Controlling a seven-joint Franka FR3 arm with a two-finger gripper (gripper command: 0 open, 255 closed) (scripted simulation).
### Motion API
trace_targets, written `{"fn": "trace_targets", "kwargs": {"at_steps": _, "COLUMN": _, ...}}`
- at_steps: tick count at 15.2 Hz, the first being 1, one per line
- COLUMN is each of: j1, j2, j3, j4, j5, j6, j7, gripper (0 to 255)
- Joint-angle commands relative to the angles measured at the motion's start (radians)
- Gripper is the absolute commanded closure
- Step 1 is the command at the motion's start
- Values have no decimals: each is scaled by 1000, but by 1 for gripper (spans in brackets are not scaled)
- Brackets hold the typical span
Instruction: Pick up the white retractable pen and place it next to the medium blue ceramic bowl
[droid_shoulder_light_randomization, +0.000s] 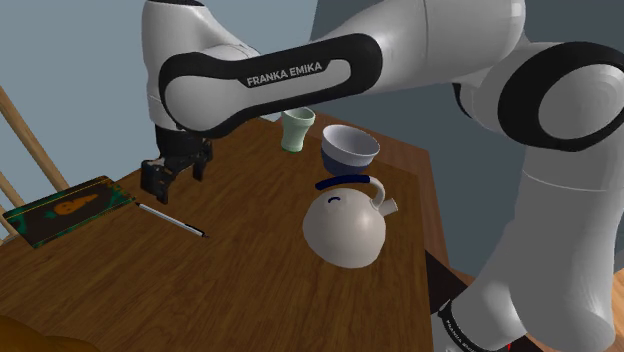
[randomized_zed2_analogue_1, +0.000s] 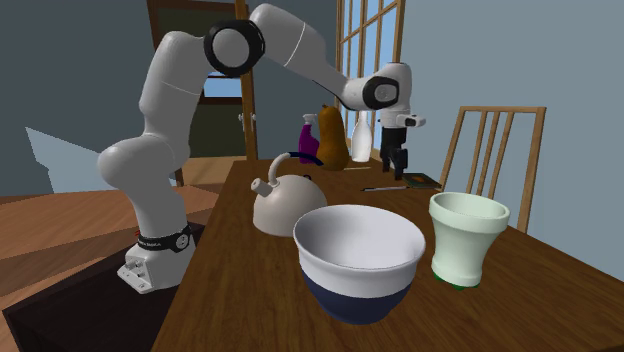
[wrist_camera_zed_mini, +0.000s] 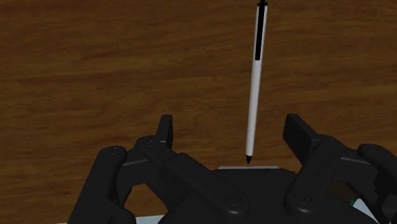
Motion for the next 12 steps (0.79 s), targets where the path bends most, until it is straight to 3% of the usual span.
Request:
{"fn": "trace_targets", "kwargs": {"at_steps": 1, "j1": 30, "j2": 66, "j3": 1, "j4": 92, "j5": -22, "j6": -14, "j7": 3, "gripper": 0}}
{"fn": "trace_targets", "kwargs": {"at_steps": 4, "j1": 68, "j2": 144, "j3": 1, "j4": 205, "j5": -45, "j6": -34, "j7": 5, "gripper": 0}}
{"fn": "trace_targets", "kwargs": {"at_steps": 12, "j1": 73, "j2": 190, "j3": -9, "j4": 177, "j5": -59, "j6": 39, "j7": 13, "gripper": 0}}
